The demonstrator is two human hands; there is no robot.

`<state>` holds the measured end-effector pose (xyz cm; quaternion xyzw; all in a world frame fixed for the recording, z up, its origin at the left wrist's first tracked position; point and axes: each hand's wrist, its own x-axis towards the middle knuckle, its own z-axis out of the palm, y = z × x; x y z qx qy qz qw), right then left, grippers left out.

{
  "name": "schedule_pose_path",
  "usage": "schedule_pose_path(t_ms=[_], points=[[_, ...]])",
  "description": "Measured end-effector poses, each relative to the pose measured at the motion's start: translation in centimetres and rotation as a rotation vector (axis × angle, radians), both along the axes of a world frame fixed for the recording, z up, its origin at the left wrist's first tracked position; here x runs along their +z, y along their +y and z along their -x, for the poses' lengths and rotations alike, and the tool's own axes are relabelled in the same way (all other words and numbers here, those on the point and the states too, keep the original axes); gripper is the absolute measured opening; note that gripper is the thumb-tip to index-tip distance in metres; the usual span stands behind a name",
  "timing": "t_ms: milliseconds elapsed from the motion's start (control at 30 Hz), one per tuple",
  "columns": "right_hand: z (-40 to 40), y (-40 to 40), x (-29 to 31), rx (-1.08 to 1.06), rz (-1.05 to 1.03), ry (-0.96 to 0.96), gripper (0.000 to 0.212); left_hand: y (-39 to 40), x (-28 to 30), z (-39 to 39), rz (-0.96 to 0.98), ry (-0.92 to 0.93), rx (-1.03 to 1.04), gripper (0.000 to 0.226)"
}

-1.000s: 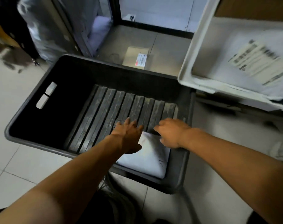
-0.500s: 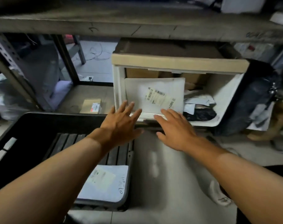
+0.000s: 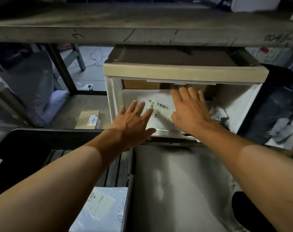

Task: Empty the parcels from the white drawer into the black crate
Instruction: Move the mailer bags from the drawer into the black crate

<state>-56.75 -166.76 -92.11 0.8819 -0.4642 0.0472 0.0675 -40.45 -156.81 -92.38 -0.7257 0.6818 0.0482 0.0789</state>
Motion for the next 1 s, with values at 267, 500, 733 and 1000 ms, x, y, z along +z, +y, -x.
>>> schedule_pose_path(t_ms=[267,500,733,1000], points=[[-1.9,0.8,1.5,0.014,-0.052,0.012,0.033,-1.3,-0.5,-1.1,0.11,0.07,0.014,0.074],[1.0,2.8,3.0,0.008,-0.08,-0.225,0.014,2.5,0.8,-2.2,0.349,0.328,0.193,0.068],[4.9,6.0,1.5,-0.076,-0.471,-0.499,0.013,8.0,-1.2,-0.7,0.274,1.388,0.892,0.043],[3.8,11.4,-2.7,-0.209,-1.109,-1.066,0.022,11.2,-2.5,0.1,0.264,1.769,0.871,0.02]])
